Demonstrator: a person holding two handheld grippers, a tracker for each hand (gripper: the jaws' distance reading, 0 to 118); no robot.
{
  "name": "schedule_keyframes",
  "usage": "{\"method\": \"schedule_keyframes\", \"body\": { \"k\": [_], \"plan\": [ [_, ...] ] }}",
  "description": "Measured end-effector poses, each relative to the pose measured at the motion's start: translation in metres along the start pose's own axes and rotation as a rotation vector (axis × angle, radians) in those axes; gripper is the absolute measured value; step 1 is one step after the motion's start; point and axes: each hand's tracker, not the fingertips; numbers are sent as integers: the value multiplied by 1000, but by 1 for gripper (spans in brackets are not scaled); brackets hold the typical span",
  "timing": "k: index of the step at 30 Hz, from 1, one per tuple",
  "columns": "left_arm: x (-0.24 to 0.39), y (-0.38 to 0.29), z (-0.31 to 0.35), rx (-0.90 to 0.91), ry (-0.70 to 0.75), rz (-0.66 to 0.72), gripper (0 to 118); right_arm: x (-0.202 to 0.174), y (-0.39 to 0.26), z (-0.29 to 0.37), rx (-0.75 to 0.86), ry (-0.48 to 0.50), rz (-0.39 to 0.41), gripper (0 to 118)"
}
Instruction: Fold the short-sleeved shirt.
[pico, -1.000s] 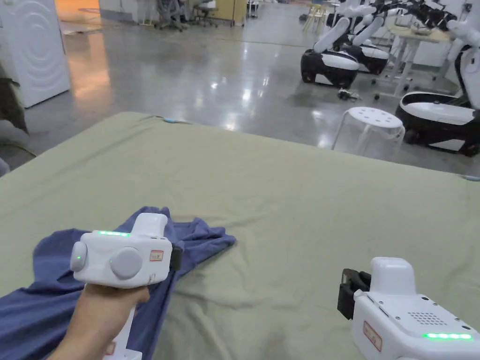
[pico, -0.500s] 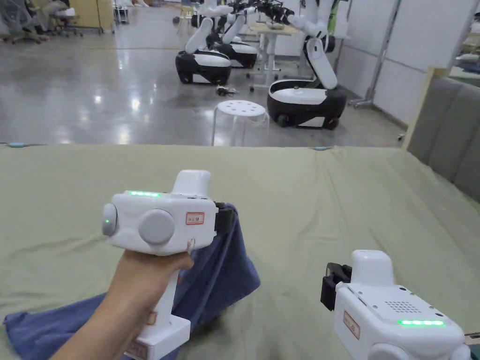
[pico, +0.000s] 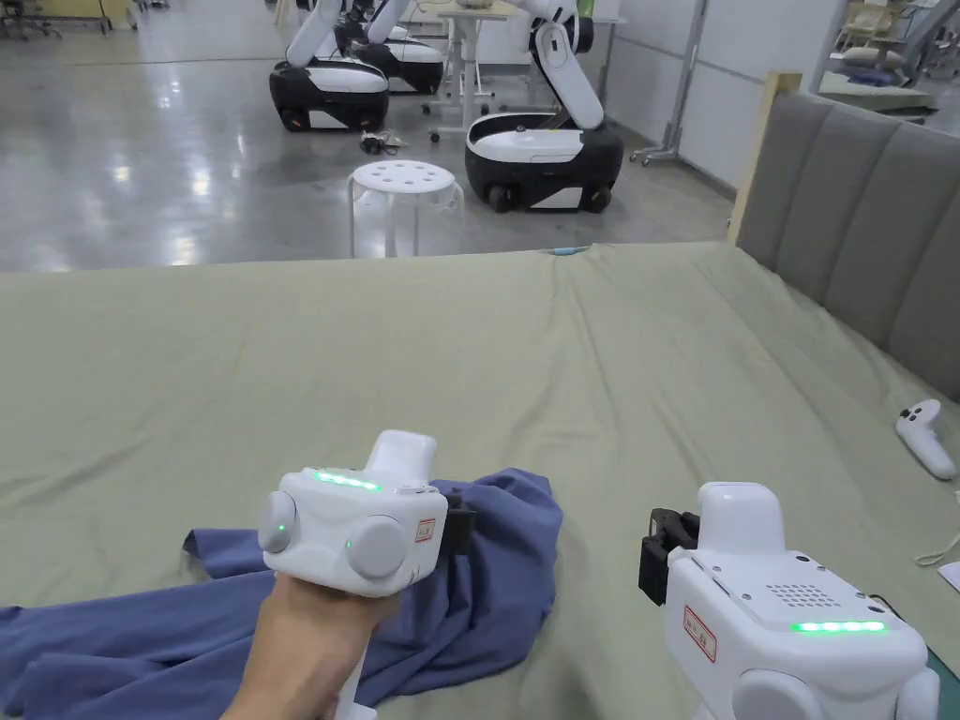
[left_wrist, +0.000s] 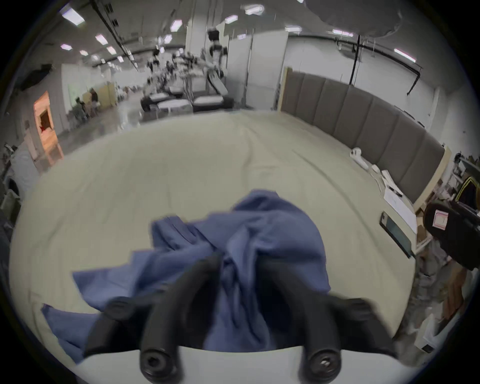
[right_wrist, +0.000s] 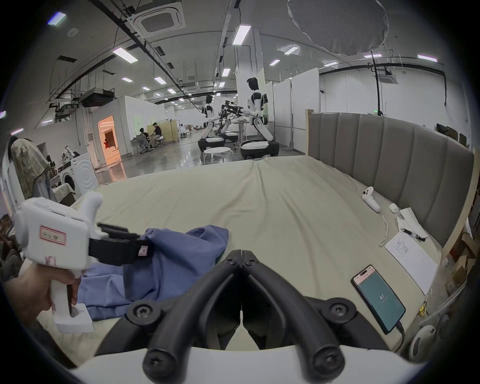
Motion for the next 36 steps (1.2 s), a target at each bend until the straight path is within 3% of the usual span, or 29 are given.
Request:
{"method": "schedule_keyframes", "body": {
  "k": [1, 2, 6, 11, 12, 13, 14, 16, 26, 27, 28, 29, 30, 36],
  "plan": [
    [0, 0, 20, 67, 27, -43, 63, -5, 1, 2, 5, 7, 12, 0],
    [-2, -1, 40, 142, 44, -67, 76, -10, 3, 5, 13, 16, 21, 0],
    [-16, -21, 141, 382, 139, -74, 75, -36, 7, 15, 64, 76, 46, 0],
    [-66, -66, 214, 324, 298, -66, 74, -78, 11, 22, 68, 130, 46, 0],
    [-81, -77, 220, 292, 315, -51, 70, -89, 9, 23, 62, 140, 52, 0],
    [-96, -89, 229, 265, 298, -6, 50, -99, 8, 24, 60, 149, 60, 0],
    [-109, -98, 233, 238, 283, 27, 6, -106, 6, 24, 59, 155, 65, 0],
    [-130, -118, 233, 162, 366, 91, 5, -121, 4, 24, 33, 175, 63, 0],
    [-241, -124, 222, -54, 333, 292, 5, -151, 0, 19, 3, 183, 129, 0],
    [-252, -120, 210, -83, 316, 288, 10, -151, 0, 15, -3, 187, 129, 0],
    [-259, -116, 198, -129, 322, 276, 35, -152, 0, 12, -10, 188, 131, 0],
    [-263, -114, 186, -150, 303, 269, 75, -153, -1, 8, -14, 185, 133, 0],
    [-265, -113, 174, -137, 297, 262, 86, -153, -1, 4, -18, 183, 136, 0],
    [-301, -111, 87, -213, 332, 348, 86, -144, -5, -19, -58, 160, 131, 0]
  ]
}}
